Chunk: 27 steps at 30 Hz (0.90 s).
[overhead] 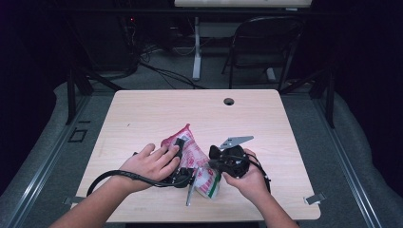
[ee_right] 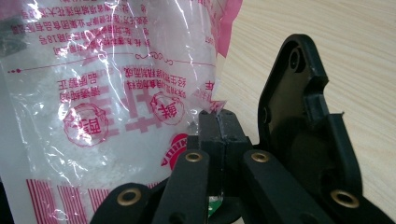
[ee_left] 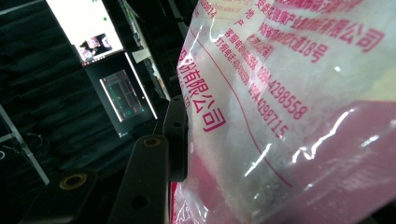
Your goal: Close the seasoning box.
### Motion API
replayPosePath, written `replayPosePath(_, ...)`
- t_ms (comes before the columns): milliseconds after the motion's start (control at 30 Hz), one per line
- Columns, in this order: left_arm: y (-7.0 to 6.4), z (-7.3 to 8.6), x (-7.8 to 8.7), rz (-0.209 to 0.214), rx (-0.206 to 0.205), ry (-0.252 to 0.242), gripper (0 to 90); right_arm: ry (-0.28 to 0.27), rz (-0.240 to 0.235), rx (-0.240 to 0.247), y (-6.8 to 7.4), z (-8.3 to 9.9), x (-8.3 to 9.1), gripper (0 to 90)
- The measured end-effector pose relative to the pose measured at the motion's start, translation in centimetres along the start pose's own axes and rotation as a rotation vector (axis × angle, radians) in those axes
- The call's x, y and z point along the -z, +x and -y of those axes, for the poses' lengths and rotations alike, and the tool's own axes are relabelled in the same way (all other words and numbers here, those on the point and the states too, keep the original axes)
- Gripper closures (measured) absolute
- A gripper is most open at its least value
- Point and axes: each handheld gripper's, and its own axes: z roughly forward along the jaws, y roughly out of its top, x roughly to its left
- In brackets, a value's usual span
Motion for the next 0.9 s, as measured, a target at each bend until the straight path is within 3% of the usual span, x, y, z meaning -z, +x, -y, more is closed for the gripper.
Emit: replayPosePath(900,0.17,-0.03,0.07,-0.001,0.011,-0.003,69.4,-0.002,0.001,-0.004,0.05,-0.02,0.04,90.0)
